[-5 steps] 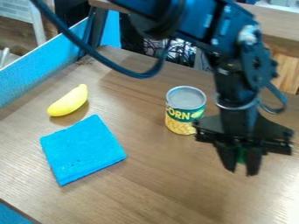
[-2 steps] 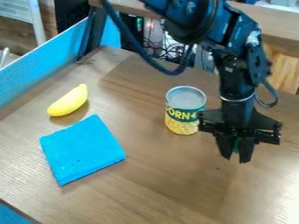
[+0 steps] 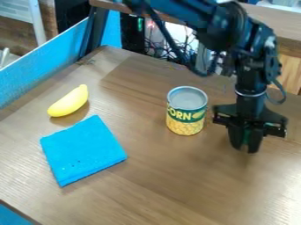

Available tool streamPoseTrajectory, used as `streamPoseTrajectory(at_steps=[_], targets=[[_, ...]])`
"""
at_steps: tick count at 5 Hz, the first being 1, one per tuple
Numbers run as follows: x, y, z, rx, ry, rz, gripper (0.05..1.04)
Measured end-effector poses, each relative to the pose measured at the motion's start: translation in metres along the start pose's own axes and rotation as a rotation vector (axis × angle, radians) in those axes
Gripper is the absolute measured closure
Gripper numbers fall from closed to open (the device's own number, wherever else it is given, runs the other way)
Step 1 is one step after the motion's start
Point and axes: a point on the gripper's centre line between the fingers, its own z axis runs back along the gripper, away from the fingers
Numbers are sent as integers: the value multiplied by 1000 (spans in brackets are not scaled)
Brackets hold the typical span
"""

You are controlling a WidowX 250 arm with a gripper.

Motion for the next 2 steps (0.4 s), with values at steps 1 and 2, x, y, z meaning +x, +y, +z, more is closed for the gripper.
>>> streamPoseTrajectory(at_steps=[1,2], targets=[[17,-5,-12,5,21,-22,757],[21,-5,-13,5,33,-27,717]])
